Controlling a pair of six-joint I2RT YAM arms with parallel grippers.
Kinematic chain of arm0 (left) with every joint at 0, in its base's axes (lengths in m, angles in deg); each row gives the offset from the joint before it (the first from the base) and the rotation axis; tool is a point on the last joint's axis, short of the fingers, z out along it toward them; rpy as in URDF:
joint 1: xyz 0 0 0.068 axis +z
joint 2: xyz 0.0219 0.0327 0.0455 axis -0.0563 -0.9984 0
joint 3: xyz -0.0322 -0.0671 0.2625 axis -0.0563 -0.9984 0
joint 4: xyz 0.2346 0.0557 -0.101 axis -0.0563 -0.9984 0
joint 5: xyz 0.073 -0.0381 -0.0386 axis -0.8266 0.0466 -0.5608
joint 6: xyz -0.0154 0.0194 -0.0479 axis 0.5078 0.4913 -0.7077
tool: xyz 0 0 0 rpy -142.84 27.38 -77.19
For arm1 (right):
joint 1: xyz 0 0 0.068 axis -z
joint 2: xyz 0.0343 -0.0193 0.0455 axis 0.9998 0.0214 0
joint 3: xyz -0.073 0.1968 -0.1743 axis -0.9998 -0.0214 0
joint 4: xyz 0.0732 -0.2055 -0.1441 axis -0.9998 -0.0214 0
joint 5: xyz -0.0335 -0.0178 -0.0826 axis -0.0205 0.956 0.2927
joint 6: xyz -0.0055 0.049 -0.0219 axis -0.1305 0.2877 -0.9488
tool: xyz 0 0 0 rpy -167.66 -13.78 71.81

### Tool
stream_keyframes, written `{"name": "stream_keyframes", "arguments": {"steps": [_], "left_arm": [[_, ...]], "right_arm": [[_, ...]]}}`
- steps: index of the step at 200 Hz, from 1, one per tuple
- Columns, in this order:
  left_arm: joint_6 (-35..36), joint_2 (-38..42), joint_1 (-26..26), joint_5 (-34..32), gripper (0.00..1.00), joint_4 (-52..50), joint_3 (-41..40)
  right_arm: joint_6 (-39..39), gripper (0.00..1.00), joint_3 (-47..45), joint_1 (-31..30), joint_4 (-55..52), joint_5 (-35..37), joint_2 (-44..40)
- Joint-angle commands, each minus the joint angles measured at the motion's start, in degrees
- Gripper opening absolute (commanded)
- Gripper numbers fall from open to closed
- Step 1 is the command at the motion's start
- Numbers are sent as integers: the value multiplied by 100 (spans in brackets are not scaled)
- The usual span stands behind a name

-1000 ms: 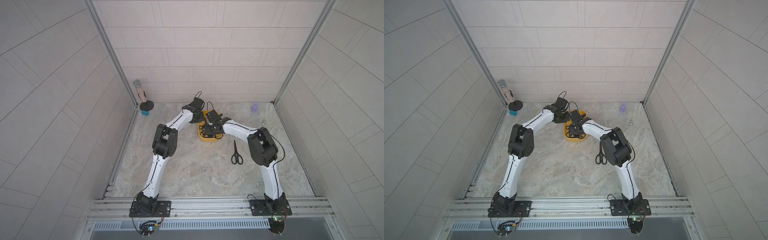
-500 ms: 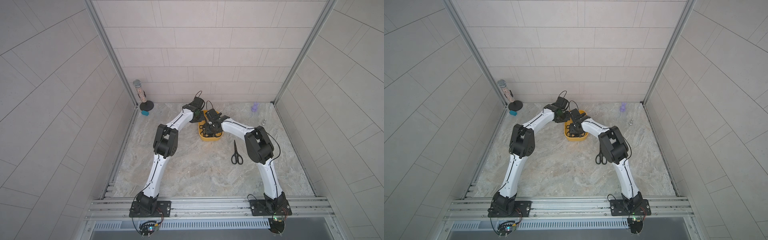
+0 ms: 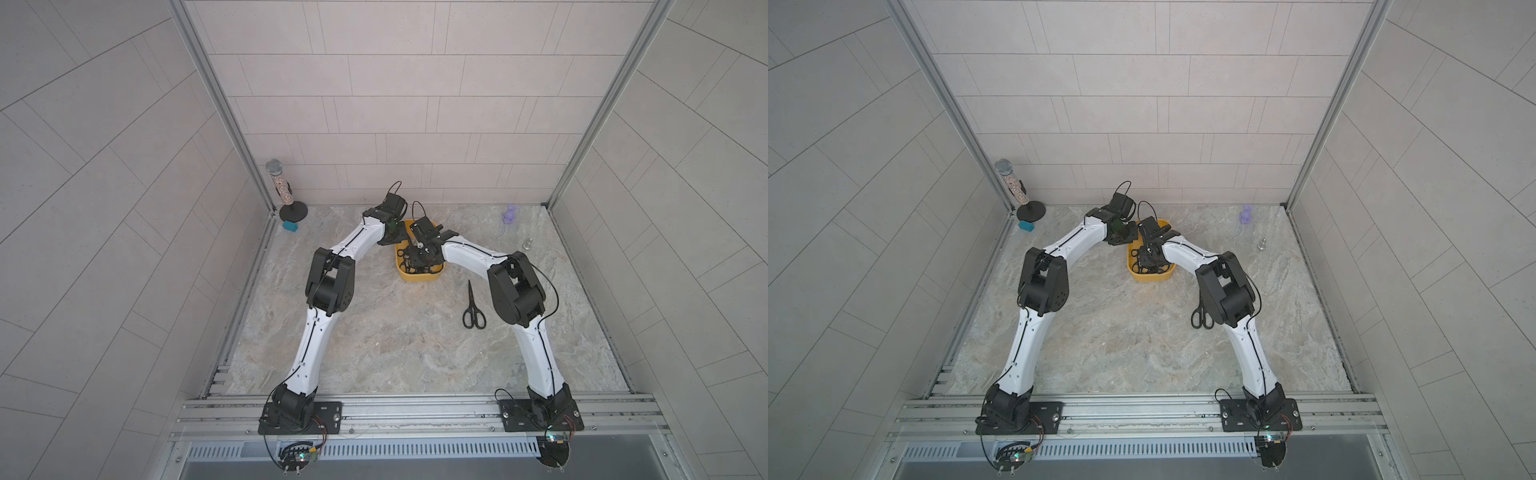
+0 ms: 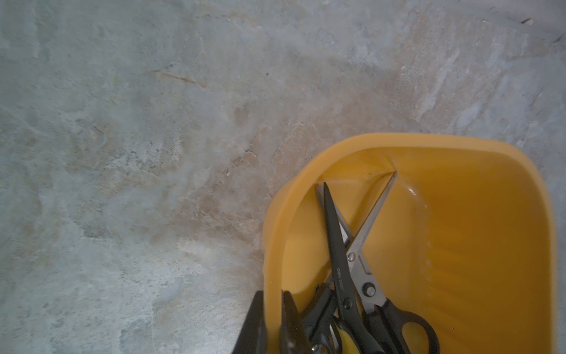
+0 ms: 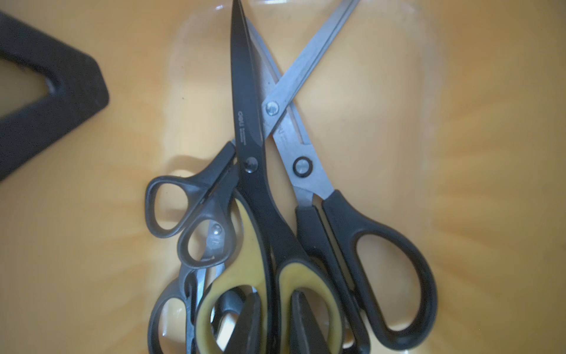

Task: Take the scissors out of the storage box
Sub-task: Pick up the scissors from the storage box.

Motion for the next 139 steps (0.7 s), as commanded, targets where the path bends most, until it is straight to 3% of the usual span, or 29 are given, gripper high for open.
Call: {"name": "stream_keyframes", "arguments": {"steps": [1,30,139], "left_arm": [[-39,-60,43,-19,0,-50,223],[-102,-75,54,-41,0,-35,223],[-160,-255,125,-67,0,7,414]], "right_arm": [[61,4,67,16,-174,21,94],[84,0,85,22,-130,125,-131],[167,0,46,79,-94,152,-718]]}}
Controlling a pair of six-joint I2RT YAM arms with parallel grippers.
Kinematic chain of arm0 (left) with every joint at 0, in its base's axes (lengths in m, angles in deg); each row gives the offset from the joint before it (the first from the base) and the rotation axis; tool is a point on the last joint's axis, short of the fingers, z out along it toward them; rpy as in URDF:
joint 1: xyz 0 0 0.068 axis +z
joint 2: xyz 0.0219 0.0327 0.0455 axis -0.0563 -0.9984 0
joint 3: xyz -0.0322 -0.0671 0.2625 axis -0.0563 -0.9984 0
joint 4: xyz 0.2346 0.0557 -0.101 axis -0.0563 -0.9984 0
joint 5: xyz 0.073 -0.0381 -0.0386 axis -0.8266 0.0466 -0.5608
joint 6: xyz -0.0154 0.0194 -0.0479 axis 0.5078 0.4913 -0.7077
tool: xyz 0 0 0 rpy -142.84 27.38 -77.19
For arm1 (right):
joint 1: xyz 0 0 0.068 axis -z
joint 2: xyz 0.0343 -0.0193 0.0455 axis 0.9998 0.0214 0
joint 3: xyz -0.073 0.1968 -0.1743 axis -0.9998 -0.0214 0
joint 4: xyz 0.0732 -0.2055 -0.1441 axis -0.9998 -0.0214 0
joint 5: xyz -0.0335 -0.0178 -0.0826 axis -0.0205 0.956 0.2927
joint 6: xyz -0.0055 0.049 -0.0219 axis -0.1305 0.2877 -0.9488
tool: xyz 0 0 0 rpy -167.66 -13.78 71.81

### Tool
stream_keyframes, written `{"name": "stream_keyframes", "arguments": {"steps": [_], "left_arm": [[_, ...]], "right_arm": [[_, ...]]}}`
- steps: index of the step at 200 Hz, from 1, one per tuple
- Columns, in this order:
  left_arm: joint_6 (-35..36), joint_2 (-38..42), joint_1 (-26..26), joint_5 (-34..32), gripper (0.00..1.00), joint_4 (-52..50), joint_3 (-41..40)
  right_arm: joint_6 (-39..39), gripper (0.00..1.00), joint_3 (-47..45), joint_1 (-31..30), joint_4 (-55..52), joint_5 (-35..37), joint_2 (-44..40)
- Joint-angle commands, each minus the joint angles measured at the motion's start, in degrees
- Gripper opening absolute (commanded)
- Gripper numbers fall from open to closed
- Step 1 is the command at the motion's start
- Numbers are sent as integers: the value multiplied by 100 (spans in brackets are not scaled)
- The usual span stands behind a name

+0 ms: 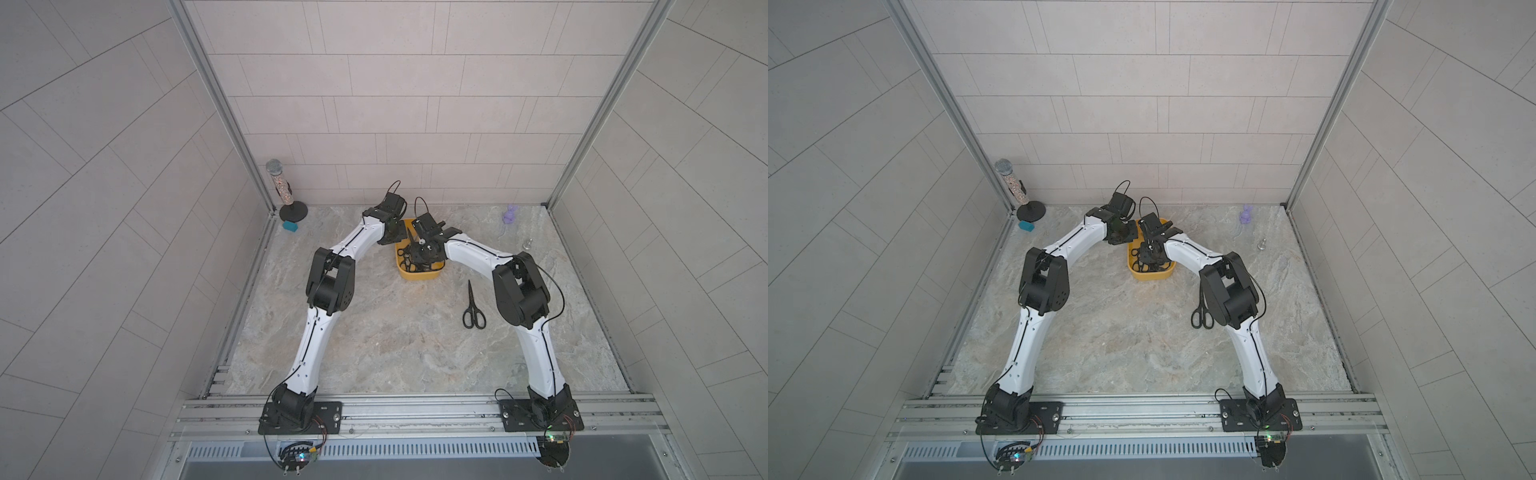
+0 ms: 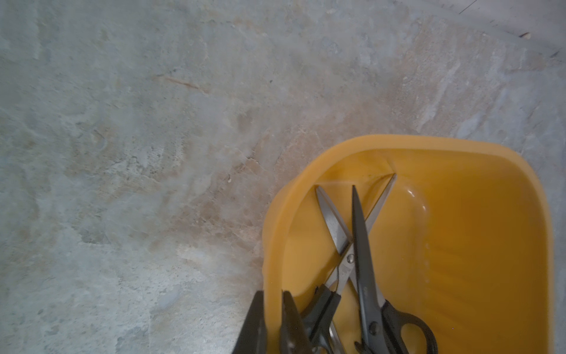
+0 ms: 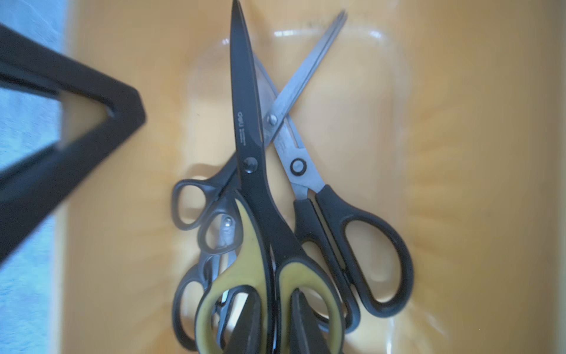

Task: Take the scissors out of the storage box
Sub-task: Pick up the scissors from the storage box.

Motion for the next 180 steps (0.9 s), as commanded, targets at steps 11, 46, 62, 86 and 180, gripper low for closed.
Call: {"name": "stream_keyframes", "arguments": {"steps": [11,46,62,86,180], "left_arm": [[-40,-163,64,-67,0,-10,305],[-13,-267,87,-4,5,-75,555],[38,-298,95,88,18,-117,674],[160,-287,98,142,35,-286,813],[736,1790,105,-636,46,-142,-1362]], "right_arm": [[55,0,30,28,-60,140,-502],[9,0,-44,87,-128,195,-790],[-7,0,-186,113,-135,202,-982],[-23,0,-445,135,-146,234,-1326],[333,0,-2488,96,-74,382,-3132]]}}
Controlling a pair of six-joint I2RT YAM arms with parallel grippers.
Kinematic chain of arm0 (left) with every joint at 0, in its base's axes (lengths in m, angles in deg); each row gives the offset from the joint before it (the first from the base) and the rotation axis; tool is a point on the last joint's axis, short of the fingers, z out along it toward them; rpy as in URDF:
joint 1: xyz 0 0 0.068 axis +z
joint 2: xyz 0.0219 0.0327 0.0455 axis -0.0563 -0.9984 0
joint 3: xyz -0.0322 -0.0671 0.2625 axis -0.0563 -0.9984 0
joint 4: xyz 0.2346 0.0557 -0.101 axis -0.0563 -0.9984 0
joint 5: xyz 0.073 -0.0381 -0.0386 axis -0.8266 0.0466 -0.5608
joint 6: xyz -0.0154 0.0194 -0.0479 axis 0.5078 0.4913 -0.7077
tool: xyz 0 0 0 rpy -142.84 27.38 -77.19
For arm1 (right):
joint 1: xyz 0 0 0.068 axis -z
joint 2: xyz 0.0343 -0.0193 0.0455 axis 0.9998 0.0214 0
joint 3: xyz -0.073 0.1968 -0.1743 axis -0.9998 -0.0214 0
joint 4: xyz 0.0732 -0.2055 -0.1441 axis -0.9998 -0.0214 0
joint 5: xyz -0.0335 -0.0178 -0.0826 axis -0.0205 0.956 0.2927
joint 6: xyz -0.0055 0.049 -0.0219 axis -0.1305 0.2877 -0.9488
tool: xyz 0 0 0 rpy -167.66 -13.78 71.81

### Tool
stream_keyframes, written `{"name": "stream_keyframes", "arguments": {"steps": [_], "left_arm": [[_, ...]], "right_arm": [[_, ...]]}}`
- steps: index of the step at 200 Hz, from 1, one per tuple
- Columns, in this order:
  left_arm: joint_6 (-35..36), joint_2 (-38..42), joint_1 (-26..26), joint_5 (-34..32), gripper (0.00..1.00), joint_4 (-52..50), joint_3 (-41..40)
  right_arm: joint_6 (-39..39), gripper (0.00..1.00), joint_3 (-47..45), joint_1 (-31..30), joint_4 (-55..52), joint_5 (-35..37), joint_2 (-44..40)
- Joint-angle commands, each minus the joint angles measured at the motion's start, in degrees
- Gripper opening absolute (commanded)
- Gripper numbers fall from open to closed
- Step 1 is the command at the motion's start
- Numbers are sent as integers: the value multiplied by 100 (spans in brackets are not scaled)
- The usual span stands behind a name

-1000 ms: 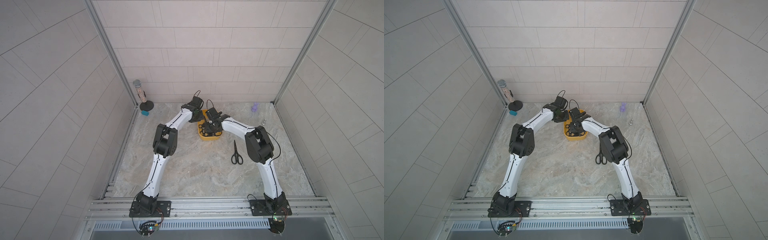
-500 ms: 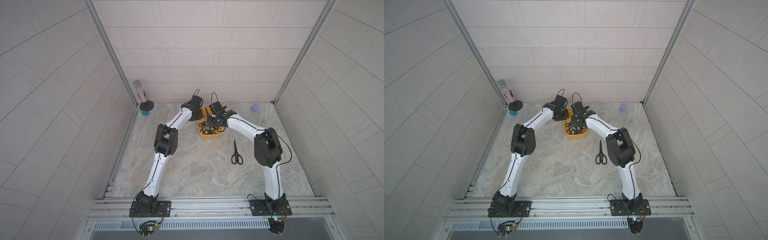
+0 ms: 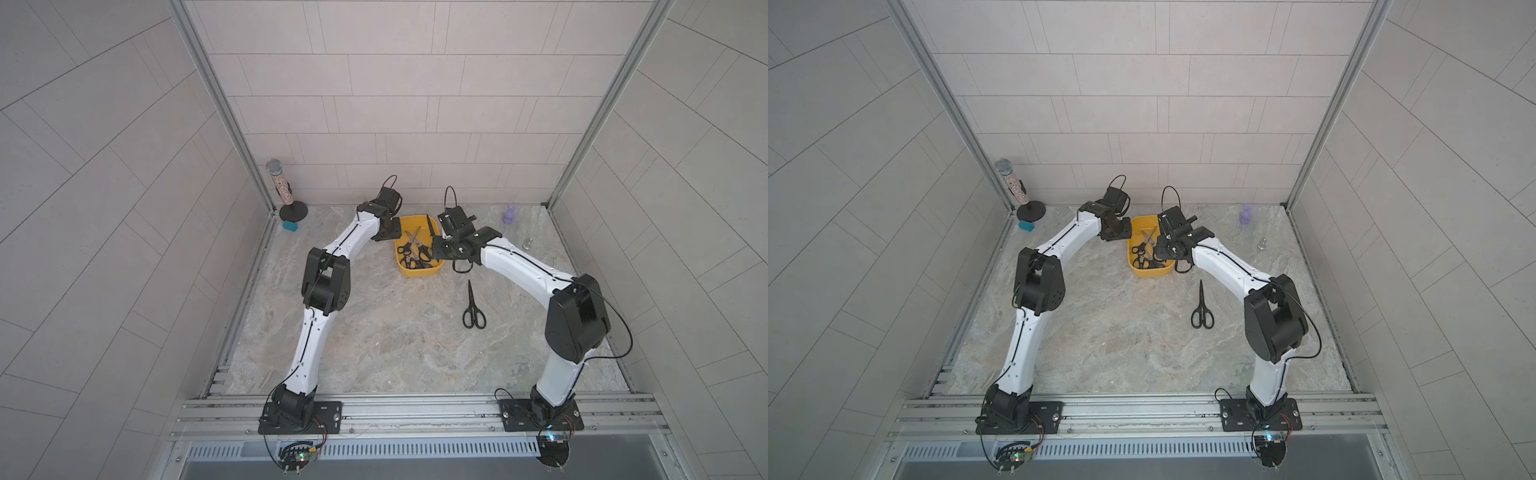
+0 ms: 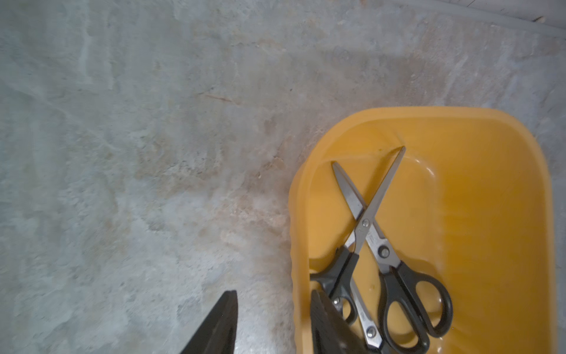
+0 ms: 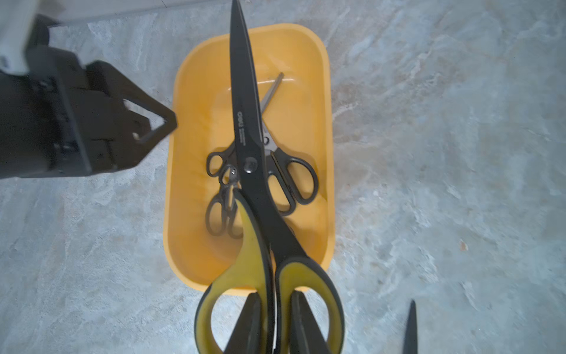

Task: Take the scissors out of the storage box
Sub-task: Pick up the scissors from the storage box, then place the scissors at the center of the board.

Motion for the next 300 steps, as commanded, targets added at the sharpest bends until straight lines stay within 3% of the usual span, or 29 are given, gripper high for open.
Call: {"name": "stream_keyframes", "arguments": {"steps": [1,54,96,158,300], "left_arm": [[189,1157,27,-439,46,383,-1002],[206,2911,-21,-881,49,1345,-3350],[132,3493,-78,-1050,50,1509,-4192],[71,3640,-136,-1051,50,1477,-4389],[106,3608,-198,-1113,50,1404,-4291]], "right_arm": [[221,0,-579,-32,27,201,-532],[498,0,-1773,-453,-135,576,-1321],[1100,0,-2533,-828,26,854,-1636],[1732,0,-3064,-1179,479,1028,-1463],[2119,0,-3389,-1459,1046,979,-975]]}}
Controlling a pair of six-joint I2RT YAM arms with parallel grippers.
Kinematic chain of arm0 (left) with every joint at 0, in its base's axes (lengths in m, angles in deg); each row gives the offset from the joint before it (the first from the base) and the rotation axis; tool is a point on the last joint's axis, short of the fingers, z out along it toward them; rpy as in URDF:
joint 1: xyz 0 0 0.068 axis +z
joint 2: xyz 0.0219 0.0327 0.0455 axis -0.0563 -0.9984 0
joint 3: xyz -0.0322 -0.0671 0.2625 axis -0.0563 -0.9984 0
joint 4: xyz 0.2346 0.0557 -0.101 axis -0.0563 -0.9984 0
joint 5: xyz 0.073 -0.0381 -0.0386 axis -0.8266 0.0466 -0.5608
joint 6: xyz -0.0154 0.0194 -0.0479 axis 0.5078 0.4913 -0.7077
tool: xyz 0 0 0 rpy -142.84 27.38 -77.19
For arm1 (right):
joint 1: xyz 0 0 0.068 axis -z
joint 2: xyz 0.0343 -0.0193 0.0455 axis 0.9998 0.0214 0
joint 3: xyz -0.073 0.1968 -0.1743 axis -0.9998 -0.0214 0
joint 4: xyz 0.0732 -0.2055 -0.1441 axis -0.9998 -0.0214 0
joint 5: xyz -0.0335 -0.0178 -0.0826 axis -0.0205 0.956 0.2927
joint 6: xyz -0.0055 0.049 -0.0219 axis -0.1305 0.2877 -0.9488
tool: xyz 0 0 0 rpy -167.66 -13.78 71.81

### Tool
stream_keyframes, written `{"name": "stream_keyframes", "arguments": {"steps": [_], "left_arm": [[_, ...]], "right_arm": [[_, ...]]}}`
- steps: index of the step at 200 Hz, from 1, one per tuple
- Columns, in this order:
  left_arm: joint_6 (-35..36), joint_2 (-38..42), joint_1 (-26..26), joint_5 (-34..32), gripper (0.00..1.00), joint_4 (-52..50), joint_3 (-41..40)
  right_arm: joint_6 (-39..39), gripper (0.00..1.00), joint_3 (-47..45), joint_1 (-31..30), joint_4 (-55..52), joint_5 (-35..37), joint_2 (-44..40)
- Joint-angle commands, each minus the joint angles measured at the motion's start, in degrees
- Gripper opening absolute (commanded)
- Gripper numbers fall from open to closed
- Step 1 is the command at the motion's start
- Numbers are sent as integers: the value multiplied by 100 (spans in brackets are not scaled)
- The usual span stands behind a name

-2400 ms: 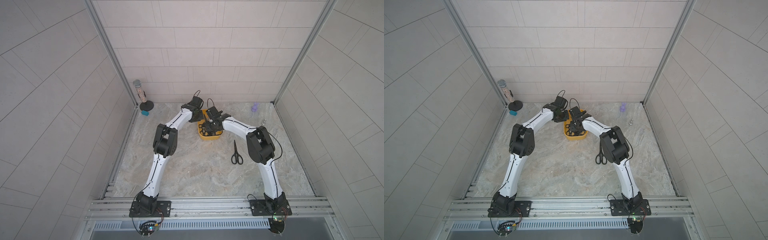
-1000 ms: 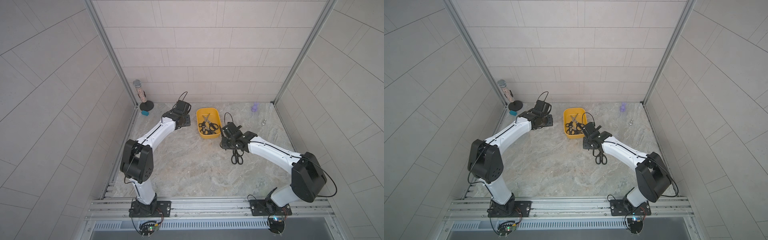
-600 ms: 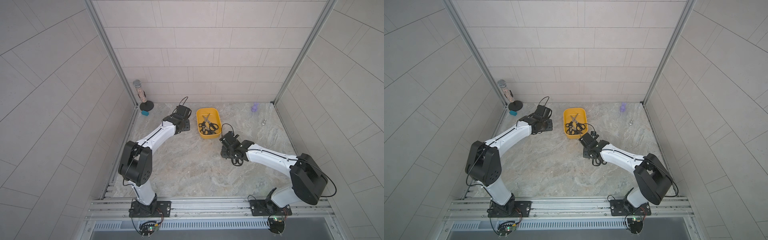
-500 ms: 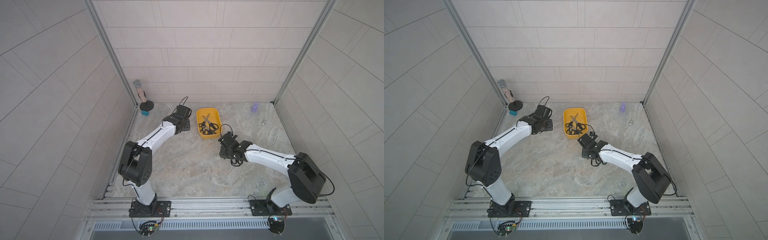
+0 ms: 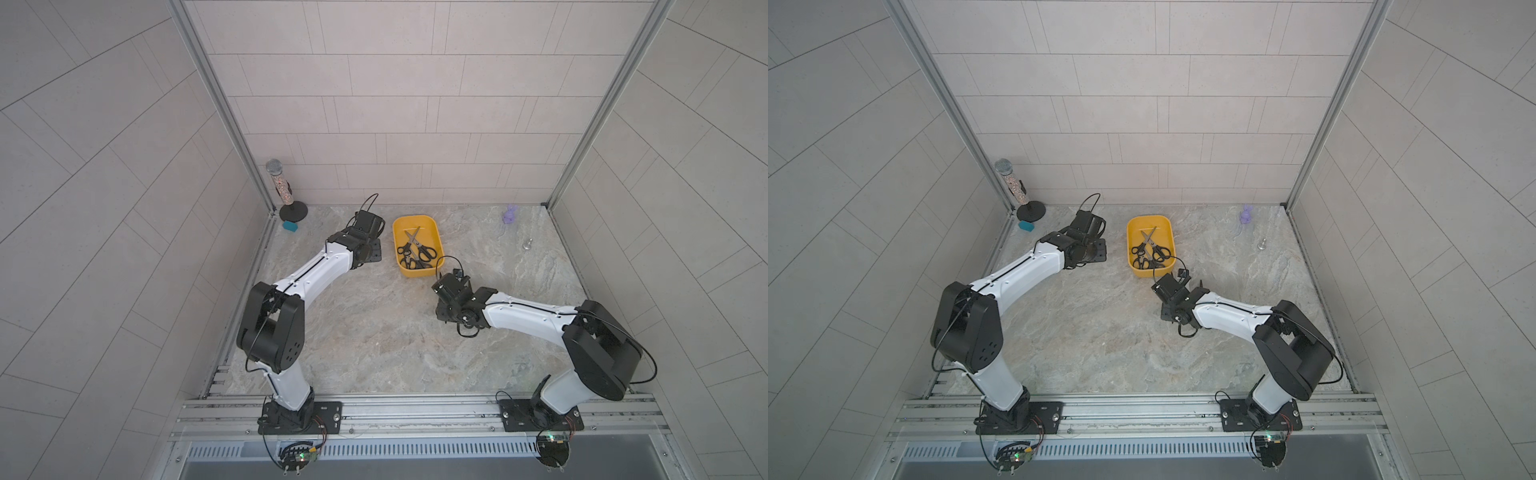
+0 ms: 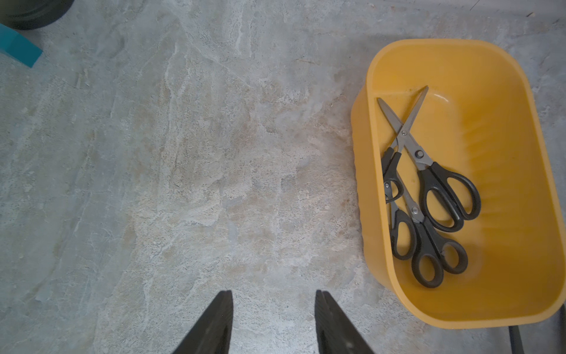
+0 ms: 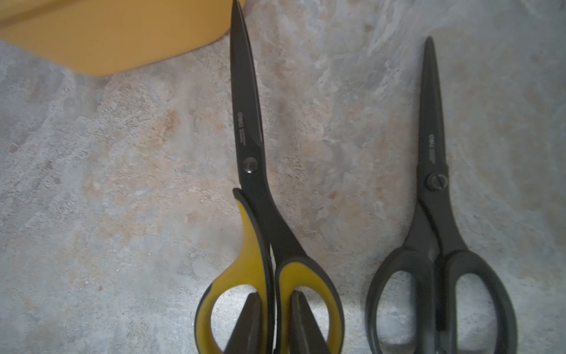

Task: Take the scissors out of the storage box
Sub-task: Place the scissors at the center of the board.

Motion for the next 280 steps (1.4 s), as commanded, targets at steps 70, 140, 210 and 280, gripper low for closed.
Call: {"name": "stream_keyframes", "arguments": {"steps": [70,140,210,280], "left_arm": [[-6,110,-16,-72,50,18,-2],[-14,84,-17,-61,50,45,31],[2,117,-16,-77,50,19,97],[4,76,-8,-81,50,27,137]], "right_arm": [[214,0,-70,-65,282,-16,368],[345,0,-215,-191,99,40,138],[278,0,-174,-205,190,-29,289],[303,12,-231,-221,163,-30,283]]}}
